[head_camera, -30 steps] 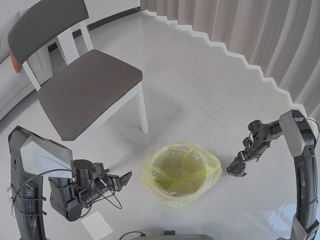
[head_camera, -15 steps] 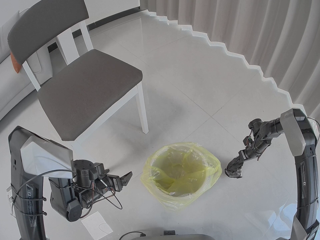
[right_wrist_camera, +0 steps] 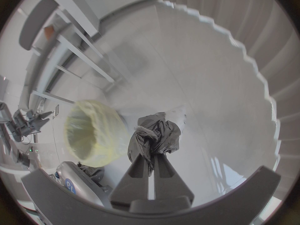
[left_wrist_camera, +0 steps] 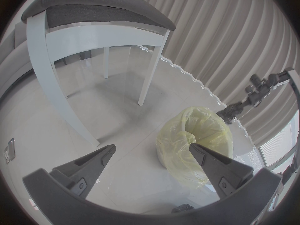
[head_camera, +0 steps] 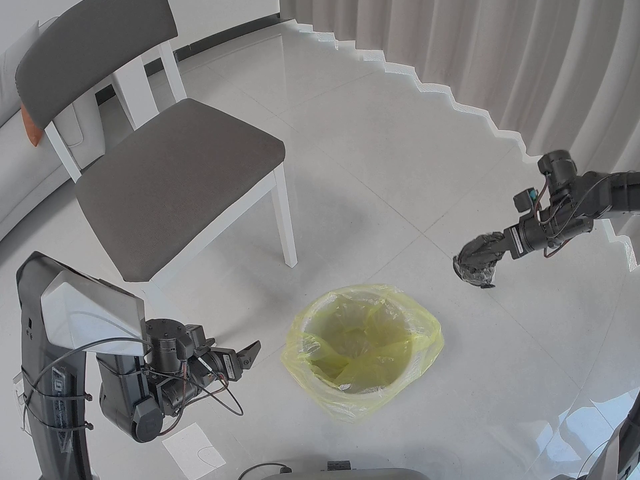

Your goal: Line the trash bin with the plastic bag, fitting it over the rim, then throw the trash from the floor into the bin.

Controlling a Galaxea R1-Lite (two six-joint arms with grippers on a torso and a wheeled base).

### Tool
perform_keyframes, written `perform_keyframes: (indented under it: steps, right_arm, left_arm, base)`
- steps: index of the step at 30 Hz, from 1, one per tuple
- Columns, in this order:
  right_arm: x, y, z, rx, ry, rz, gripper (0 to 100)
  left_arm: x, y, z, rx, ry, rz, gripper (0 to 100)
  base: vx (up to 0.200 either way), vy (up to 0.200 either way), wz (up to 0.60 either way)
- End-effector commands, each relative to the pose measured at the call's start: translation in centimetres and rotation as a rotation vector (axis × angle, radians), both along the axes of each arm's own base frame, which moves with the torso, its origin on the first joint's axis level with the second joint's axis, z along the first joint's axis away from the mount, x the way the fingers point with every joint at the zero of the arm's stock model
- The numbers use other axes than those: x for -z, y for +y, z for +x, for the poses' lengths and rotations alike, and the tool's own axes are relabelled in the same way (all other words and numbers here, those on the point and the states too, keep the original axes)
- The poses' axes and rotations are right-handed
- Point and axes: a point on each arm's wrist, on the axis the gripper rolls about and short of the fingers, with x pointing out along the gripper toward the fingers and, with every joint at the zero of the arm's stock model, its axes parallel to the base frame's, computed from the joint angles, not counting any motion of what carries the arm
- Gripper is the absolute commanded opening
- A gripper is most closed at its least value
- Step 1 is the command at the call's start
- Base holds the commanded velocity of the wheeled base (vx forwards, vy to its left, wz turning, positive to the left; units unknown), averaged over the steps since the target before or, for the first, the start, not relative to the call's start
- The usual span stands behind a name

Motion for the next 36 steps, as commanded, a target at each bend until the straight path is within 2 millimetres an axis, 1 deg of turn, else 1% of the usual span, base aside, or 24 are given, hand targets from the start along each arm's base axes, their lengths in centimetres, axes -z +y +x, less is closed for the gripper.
perform_keyframes:
  steps: [1,4,6,7,8,12,13,14,15,21,22,26,28,32,34,35,36]
  right_arm:
    - [-8.0,6.0,-8.4,-0.217,-0.228,0.046,0]
    - [-7.3,8.4,-10.3,-0.301,-0.223,0.056,0]
    - [-6.1,9.3,-11.6,-0.342,-0.226,0.058,0]
    - [-5.9,9.4,-11.8,-0.346,-0.231,0.058,0]
    - [-5.0,9.8,-12.7,-0.369,-0.253,0.068,0]
    - [-2.6,10.6,-13.6,-0.386,-0.264,0.083,0]
    - [-2.6,10.6,-13.6,-0.386,-0.264,0.083,0]
    - [-1.7,11.2,-13.9,-0.391,-0.245,0.093,0]
    - [-1.3,11.5,-14.0,-0.393,-0.231,0.099,0]
    - [1.1,13.6,-12.7,-0.420,-0.168,0.106,0]
    - [1.2,13.8,-12.6,-0.425,-0.167,0.108,0]
    - [2.5,15.7,-12.7,-0.457,-0.138,0.120,0]
    - [2.9,16.3,-12.5,-0.466,-0.123,0.120,0]
    - [4.0,16.9,-11.5,-0.465,-0.103,0.115,0]
    - [4.9,17.3,-10.6,-0.457,-0.085,0.115,0]
    - [5.7,17.7,-10.0,-0.455,-0.070,0.114,0]
    - [5.9,17.8,-9.8,-0.454,-0.065,0.115,0]
  left_arm:
    - [-0.1,0.2,0.0,-0.037,-0.005,-0.013,100]
    - [0.2,0.1,-0.2,-0.060,0.011,-0.019,100]
    - [0.4,0.1,-0.4,-0.080,0.018,-0.005,100]
    - [0.5,0.1,-0.4,-0.085,0.019,-0.004,100]
    - [0.4,0.1,-0.6,-0.095,0.023,-0.003,100]
    - [0.0,-0.2,-0.3,-0.089,0.002,-0.019,100]
    - [0.0,-0.2,-0.3,-0.089,0.002,-0.019,100]
    - [-0.1,-0.7,-0.1,-0.079,-0.014,-0.025,100]
    - [-0.2,-0.9,0.0,-0.076,-0.020,-0.026,100]
    - [-0.7,-1.7,-0.4,-0.063,-0.035,-0.029,100]
    - [-0.8,-1.7,-0.4,-0.062,-0.035,-0.031,100]
    - [-1.1,-2.0,-0.7,-0.055,-0.039,-0.040,100]
    - [-1.1,-2.1,-0.8,-0.056,-0.042,-0.040,100]
    - [-1.2,-2.4,-0.9,-0.047,-0.043,-0.041,100]
    - [-1.2,-2.5,-1.0,-0.045,-0.040,-0.041,100]
    - [-1.1,-2.5,-1.0,-0.043,-0.039,-0.041,100]
    - [-1.2,-2.5,-1.0,-0.042,-0.040,-0.041,100]
  base:
    - [0.000,0.000,0.00]
    - [0.000,0.000,0.00]
    - [0.000,0.000,0.00]
    - [0.000,0.000,0.00]
    - [0.000,0.000,0.00]
    - [0.000,0.000,0.00]
    - [0.000,0.000,0.00]
    - [0.000,0.000,0.00]
    - [0.000,0.000,0.00]
    - [0.000,0.000,0.00]
    - [0.000,0.000,0.00]
    - [0.000,0.000,0.00]
    - [0.000,0.000,0.00]
    - [0.000,0.000,0.00]
    - [0.000,0.000,0.00]
    - [0.000,0.000,0.00]
    - [0.000,0.000,0.00]
